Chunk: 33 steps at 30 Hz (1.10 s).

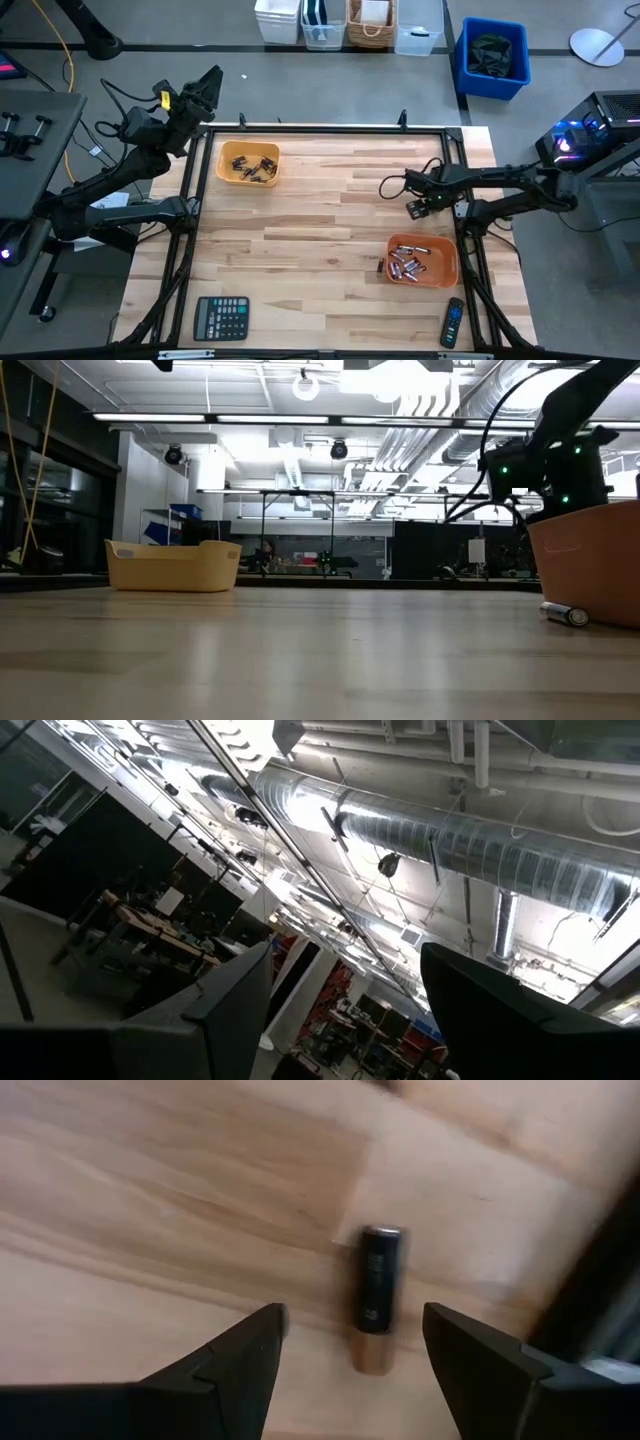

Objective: Sort batteries
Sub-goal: Put the black battery into the yellow bin

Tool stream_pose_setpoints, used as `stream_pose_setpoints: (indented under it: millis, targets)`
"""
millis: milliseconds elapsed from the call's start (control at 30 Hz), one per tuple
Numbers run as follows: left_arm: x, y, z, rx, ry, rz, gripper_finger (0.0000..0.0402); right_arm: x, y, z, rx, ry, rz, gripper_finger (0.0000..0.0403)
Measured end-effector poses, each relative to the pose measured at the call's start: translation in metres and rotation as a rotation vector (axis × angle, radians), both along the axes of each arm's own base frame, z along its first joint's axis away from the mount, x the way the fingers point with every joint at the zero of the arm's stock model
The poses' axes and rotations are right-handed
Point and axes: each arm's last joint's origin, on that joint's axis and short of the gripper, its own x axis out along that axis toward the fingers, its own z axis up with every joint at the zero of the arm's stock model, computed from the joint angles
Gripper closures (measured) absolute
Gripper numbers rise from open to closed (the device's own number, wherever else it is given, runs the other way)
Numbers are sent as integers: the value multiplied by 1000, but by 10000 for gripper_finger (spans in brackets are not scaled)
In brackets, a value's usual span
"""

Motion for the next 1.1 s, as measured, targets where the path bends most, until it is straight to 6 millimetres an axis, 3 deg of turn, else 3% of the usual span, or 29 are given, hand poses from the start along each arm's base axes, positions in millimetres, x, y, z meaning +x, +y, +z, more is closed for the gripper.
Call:
stream_pose_setpoints:
  millis: [200, 300, 400, 467, 633, 767, 900, 1000, 1100]
  targets:
    - [0, 0, 0, -5, -5, -4, 154, 7, -1, -14, 55, -57, 45, 186]
    - [0, 0, 0, -5, -7, -4, 154, 13, -2, -11, 58, -81, 63, 247]
    - [0, 0, 0, -10, -11, -8, 154, 22, -5, -4, 46, -126, 81, 347]
    - [0, 0, 0, -17, -19, -14, 154, 33, -10, 2, 17, -222, 82, 368]
    - [0, 0, 0, -19, -23, -16, 154, 78, -26, 36, -92, -613, 59, 368]
    - [0, 0, 0, -19, -23, -16, 154, 124, -46, 80, -252, -994, 47, 368]
    - [0, 0, 0, -20, -22, -17, 154, 172, -63, 91, -278, -1070, 81, 368]
    - [0, 0, 0, -20, -22, -16, 154, 221, -72, 101, -270, -1128, 170, 368]
    - [0, 0, 0, -20, -22, -16, 154, 271, -77, 98, -260, -1141, 260, 368]
